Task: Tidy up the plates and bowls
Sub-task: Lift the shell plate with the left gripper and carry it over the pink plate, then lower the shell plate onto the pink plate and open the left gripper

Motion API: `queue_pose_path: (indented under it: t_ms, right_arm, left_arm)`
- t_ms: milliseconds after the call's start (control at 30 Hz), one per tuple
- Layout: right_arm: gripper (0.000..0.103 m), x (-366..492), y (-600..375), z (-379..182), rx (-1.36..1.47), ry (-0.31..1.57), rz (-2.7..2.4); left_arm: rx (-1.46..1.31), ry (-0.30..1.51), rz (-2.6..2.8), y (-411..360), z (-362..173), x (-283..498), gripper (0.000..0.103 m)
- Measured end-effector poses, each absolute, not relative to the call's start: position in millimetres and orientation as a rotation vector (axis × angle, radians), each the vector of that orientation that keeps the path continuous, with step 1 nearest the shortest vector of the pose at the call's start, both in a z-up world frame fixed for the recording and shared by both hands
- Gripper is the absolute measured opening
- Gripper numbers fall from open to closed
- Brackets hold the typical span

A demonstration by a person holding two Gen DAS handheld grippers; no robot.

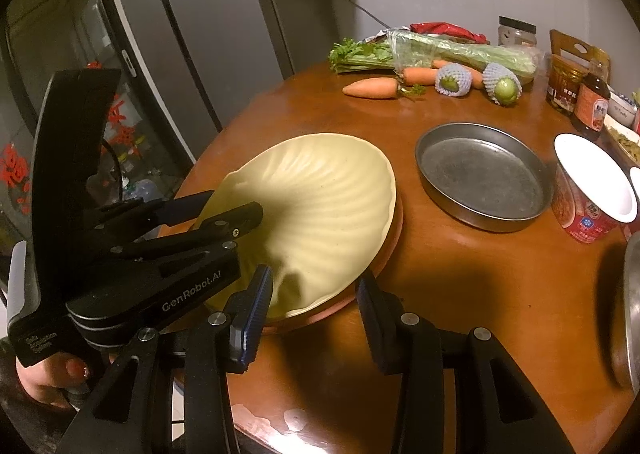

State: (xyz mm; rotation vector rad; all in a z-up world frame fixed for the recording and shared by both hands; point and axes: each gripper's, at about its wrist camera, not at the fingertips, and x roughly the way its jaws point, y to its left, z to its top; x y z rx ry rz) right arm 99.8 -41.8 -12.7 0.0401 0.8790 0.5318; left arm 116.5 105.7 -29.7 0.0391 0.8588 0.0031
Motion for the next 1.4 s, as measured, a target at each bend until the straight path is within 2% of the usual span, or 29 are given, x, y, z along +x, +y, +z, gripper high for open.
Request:
queue_pose_path:
  t_ms: [400, 600, 700, 1033, 1400]
  right_arm:
    - [0.046, 94, -42, -13, 0.022, 0.893, 0.546]
    - [0.049, 92, -42, -13, 0.000, 0.897, 0.546]
    - [0.054, 91, -44, -13, -0.001, 0.890, 0.543]
    - [0.055, 85, -52, -7, -0.024, 0.865, 0.516]
    - [0.055, 77, -69, 9, 0.012, 0.823, 0.483]
  left_arm:
    - [0.018, 0.870, 0.020, 109, -31, 117, 0.042]
    - [0.022, 0.876, 0.029, 111, -31, 116, 0.042]
    - [0.021, 0.876, 0.030, 110, -31, 115, 0.042]
    - [0.012, 0.844, 0.023, 108, -21, 106, 0.042]
    - [0.018, 0.799, 0.029, 96, 3, 93, 0.054]
